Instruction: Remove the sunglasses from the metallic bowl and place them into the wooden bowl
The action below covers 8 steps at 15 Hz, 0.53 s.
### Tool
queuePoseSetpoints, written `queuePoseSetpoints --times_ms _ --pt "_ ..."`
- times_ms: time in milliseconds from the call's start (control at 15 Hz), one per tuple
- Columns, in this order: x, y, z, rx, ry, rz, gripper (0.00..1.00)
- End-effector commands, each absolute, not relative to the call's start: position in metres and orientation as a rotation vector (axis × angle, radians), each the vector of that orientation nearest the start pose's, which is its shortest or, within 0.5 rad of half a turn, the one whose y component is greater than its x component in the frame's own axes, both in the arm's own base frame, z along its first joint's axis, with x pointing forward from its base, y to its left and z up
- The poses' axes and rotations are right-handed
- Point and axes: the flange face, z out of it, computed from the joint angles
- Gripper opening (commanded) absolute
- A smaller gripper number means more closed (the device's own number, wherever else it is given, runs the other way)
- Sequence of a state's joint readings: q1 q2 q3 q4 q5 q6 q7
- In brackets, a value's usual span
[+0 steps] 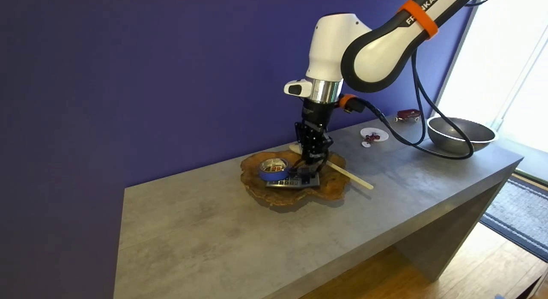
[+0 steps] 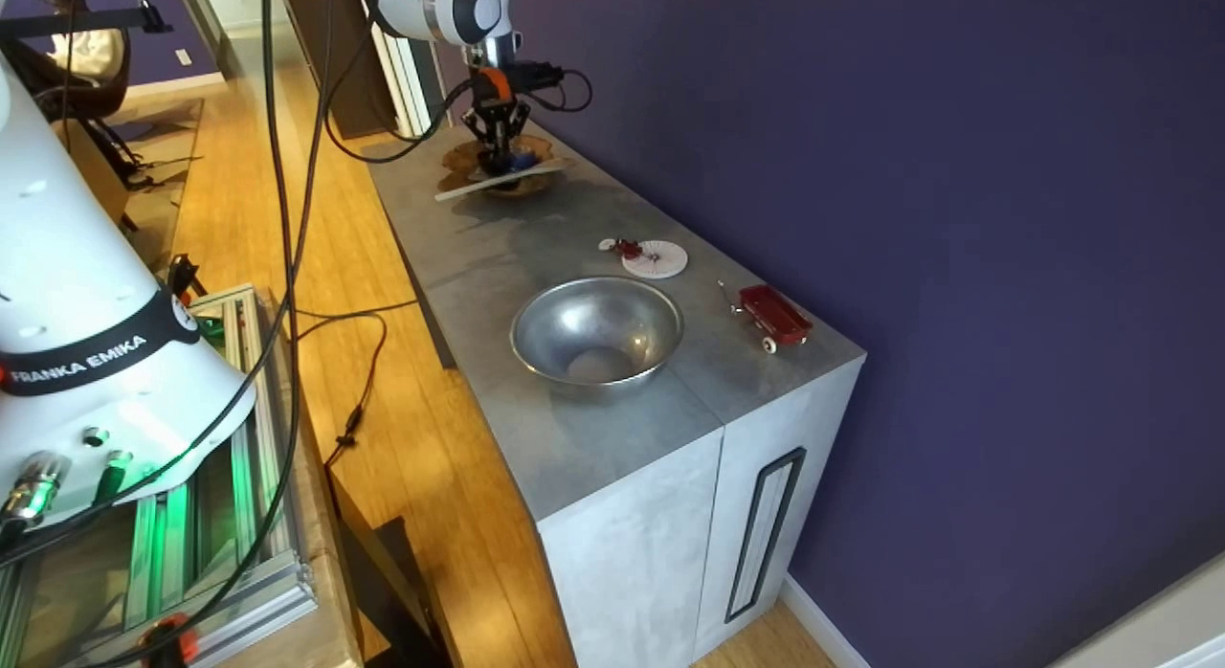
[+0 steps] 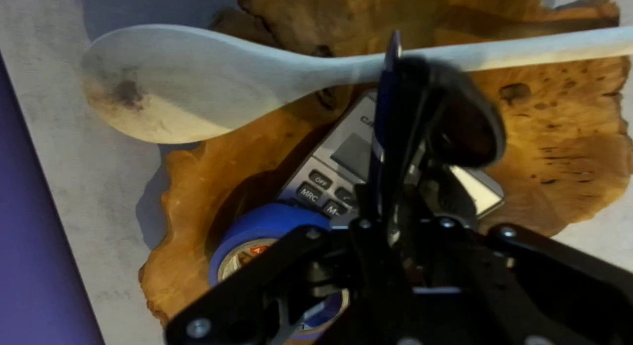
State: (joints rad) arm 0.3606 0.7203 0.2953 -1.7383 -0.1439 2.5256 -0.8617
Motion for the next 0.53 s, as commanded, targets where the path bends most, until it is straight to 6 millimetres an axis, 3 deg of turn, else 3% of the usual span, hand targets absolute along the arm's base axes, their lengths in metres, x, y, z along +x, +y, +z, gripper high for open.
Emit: queuePoseSetpoints --times_ms 0,133,267,333,400,467 --pt "0.538 0.419 0.213 -2.115 -2.176 -0.154 0.51" --pt "0.516 0.427 0.250 -2.029 -2.240 -0.293 0.66" --pt "0.492 0.422 0.280 -1.916 -2.323 -0.434 0.80" --pt "0.519 0.441 0.252 -1.987 -2.248 -0.362 0.86" --pt "0.513 0.443 0.265 -1.973 -2.261 -0.384 0.70" --pt "0.513 0.443 0.269 -1.977 -2.263 -0.384 0.76"
